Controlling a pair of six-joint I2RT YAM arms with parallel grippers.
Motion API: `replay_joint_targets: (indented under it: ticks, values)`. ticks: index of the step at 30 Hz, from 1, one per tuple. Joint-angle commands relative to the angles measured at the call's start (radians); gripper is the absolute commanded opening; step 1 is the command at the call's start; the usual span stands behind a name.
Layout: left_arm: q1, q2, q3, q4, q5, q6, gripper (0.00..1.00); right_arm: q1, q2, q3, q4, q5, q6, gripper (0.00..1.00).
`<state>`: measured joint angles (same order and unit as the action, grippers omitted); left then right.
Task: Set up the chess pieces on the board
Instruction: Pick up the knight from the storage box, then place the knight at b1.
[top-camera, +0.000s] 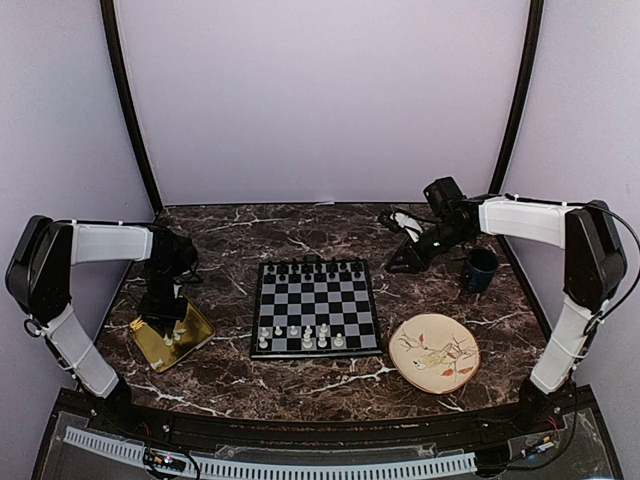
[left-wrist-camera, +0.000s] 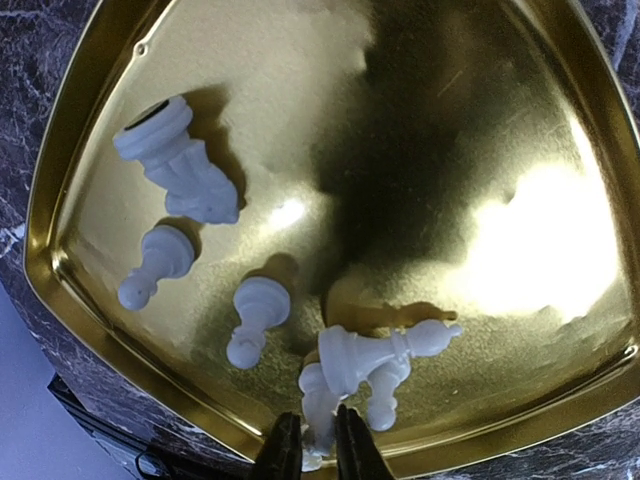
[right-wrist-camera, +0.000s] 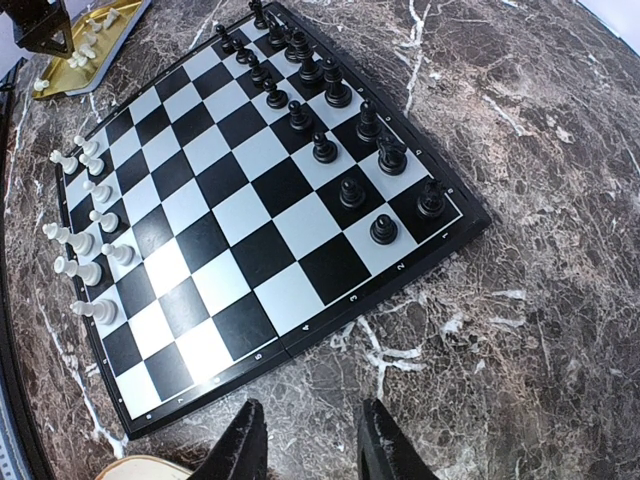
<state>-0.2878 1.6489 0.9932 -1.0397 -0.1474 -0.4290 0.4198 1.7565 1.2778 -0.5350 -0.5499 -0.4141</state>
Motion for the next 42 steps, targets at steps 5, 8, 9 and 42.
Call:
replay_joint_targets:
  ticks: [5, 8, 9, 42]
  values:
    - [0.005, -0.005, -0.031, -0.009, 0.036, 0.010, 0.10, 0.000, 0.004, 0.014, -0.008, -0.014, -0.011, 0.32]
    - [0.004, -0.008, -0.032, -0.010, 0.049, 0.012, 0.09, 0.000, 0.007, 0.015, -0.009, -0.016, -0.011, 0.32]
    - [0.003, -0.009, -0.032, -0.012, 0.051, 0.013, 0.07, 0.000, 0.006, 0.015, -0.010, -0.016, -0.011, 0.32]
    - [-0.631, 0.244, 0.639, -0.055, 0.122, 0.316, 0.00, 0.000, -0.015, 0.017, -0.014, 0.013, -0.021, 0.32]
